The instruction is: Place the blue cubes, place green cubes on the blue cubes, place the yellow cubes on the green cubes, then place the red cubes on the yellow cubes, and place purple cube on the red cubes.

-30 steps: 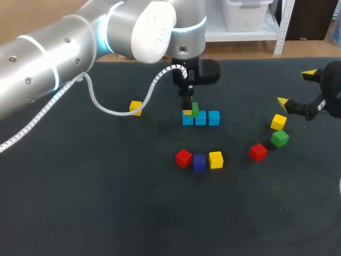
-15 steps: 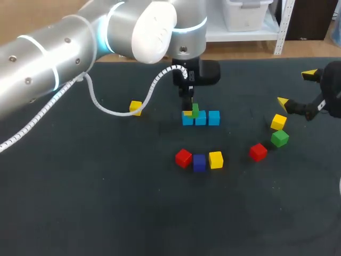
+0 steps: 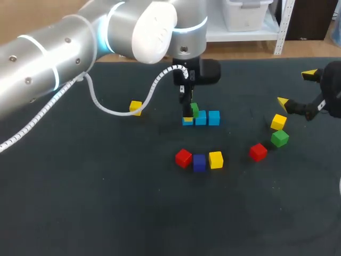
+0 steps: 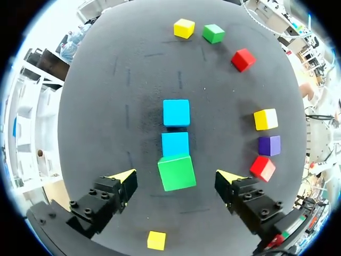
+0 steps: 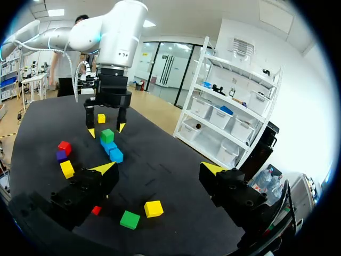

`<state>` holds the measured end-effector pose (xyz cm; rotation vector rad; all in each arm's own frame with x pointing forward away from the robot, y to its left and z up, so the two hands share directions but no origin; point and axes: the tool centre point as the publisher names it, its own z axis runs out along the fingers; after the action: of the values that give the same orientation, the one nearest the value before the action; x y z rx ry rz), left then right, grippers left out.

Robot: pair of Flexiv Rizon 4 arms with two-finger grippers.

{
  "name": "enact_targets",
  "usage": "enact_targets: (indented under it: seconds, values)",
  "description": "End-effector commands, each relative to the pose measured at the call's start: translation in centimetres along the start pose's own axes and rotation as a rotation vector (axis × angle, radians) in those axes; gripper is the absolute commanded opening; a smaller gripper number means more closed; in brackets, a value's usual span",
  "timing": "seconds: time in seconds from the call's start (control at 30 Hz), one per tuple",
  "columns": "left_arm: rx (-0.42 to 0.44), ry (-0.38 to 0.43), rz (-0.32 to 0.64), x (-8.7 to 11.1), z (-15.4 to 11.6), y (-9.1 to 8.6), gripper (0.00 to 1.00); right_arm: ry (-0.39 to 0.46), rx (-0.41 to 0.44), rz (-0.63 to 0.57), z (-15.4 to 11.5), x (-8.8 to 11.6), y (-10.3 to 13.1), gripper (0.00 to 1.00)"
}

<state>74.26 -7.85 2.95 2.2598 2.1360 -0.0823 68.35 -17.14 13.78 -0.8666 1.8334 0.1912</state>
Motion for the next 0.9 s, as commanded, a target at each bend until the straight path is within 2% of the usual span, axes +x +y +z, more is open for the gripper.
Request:
enact_targets:
  seconds: [0.03, 0.3, 0.5, 0.7, 0.9]
  values:
    - [-0.009, -0.006, -0.001, 0.1, -0.4, -0.1, 1.00, 0.003, 0.003, -0.001, 0.0, 0.0, 0.1, 1.00]
    - [-0.035, -0.015, -0.050, 0.1, -1.5, 0.0, 1.00, 0.003, 0.003, -0.001, 0.0, 0.0, 0.1, 1.00]
    - [-0.052, -0.096, -0.145, 0.8, -4.5, 0.3, 1.00, 0.003, 0.003, -0.001, 0.0, 0.0, 0.1, 1.00]
    - [-0.118, -0.176, -0.273, 2.5, -7.9, 1.0, 1.00, 0.003, 0.003, -0.001, 0.0, 0.0, 0.1, 1.00]
    - [-0.200, -0.270, -0.402, 5.2, -11.0, 1.5, 1.00, 0.003, 0.003, -0.001, 0.0, 0.0, 0.1, 1.00]
